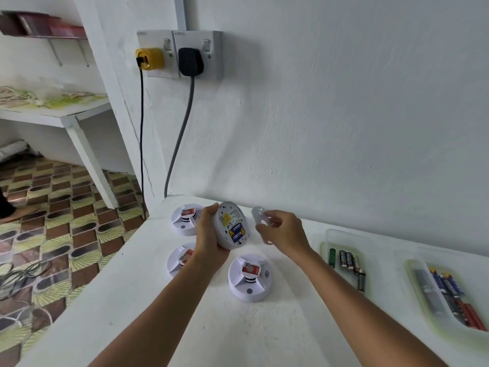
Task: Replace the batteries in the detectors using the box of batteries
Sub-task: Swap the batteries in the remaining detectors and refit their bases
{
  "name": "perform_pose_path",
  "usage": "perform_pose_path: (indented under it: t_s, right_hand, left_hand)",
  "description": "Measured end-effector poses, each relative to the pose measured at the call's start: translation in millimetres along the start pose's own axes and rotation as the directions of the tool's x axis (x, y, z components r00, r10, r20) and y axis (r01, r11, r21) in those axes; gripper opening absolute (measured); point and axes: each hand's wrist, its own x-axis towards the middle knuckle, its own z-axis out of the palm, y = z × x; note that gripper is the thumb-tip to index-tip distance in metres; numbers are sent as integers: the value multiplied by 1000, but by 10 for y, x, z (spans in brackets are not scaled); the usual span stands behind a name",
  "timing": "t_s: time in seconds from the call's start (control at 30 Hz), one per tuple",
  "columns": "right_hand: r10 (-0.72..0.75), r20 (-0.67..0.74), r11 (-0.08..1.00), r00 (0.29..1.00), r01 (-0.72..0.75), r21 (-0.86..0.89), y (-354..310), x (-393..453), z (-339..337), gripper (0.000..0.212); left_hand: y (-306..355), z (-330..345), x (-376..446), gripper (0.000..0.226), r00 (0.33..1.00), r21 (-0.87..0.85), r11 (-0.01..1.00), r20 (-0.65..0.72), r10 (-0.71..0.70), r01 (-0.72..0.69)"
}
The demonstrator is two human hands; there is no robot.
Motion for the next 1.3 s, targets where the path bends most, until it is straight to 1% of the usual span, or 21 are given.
perform_pose_path:
  t_s: [0.03, 0.1, 0.17, 0.33, 0.47, 0.6, 0.67, 0.8, 0.87, 0.93, 1.0, 1.07, 1.1, 1.13, 1.17, 1.2, 1.23, 1.27, 1.3]
  right_hand:
    - [-25, 23, 997, 999, 24, 67, -96, -55, -16, 42]
    - [-101, 73, 988, 992, 91, 123, -257, -177, -20, 44]
    - [-159, 86, 981, 983, 148, 125, -355, -271, -7, 45]
    - [-208, 52, 975, 977, 203, 89, -445, -391, 35, 53]
    - [-281, 84, 958, 956, 275, 81, -489, -438, 39, 48]
    - [-252, 108, 967, 962, 249, 47, -519, -417, 31, 49]
    - [-228, 121, 974, 966, 224, 45, -526, -409, 22, 57]
    - [-195, 101, 981, 975, 194, 25, -558, -417, 11, 69]
    - [-198, 87, 980, 976, 199, -13, -580, -432, -5, 67]
    - [-222, 89, 973, 971, 227, -40, -584, -452, -22, 61]
    - [-237, 97, 971, 967, 240, -16, -566, -462, -22, 60]
    - [-201, 55, 978, 978, 197, 70, -524, -472, -24, 55]
    - [-140, 35, 981, 989, 134, 140, -502, -481, -39, 51]
    - [-50, 49, 969, 998, 36, 245, -482, -488, -67, 48]
    - [51, 120, 916, 991, -94, 390, -462, -491, -104, 46]
    - [113, 245, 810, 963, -232, 539, -441, -494, -145, 44]
    - [108, 370, 681, 923, -340, 648, -428, -513, -176, 42]
    - [66, 449, 586, 891, -399, 705, -421, -534, -199, 41]
    - [31, 484, 533, 874, -424, 732, -414, -548, -211, 42]
  left_hand:
    - [-5, 17, -9, 33, 1000, 24, 1000, 12, 0, 0]
    - [-17, 51, -38, 38, 997, 68, 998, 74, -7, 2]
    - [-29, 89, -82, 40, 993, 95, 995, 117, -4, -7]
    - [-14, 167, -173, 43, 983, 108, 994, 185, -4, -16]
    - [5, 138, -218, 52, 978, 84, 996, 206, -14, -4]
    - [38, 109, -270, 45, 974, 126, 992, 224, -18, -10]
    - [47, 97, -294, 46, 967, 139, 990, 250, -44, 9]
    - [88, 87, -350, 50, 956, 189, 982, 285, -68, 14]
    - [107, 73, -367, 40, 963, 233, 972, 268, -39, -25]
    - [123, 66, -363, 29, 969, 285, 957, 248, -15, -58]
    - [122, 71, -359, 26, 978, 263, 964, 208, -16, -40]
    - [128, 81, -359, 24, 987, 234, 971, 158, 16, -53]
    - [138, 86, -355, 24, 991, 220, 973, 131, 40, -69]
    - [151, 89, -353, 25, 991, 199, 977, 118, 60, -83]
    - [165, 87, -352, 26, 991, 174, 980, 112, 77, -96]
    - [179, 89, -350, 28, 990, 151, 983, 108, 91, -107]
    - [187, 85, -355, 29, 990, 130, 985, 101, 101, -114]
    - [194, 82, -356, 31, 989, 112, 987, 98, 107, -118]
    - [193, 84, -361, 33, 989, 99, 988, 102, 111, -121]
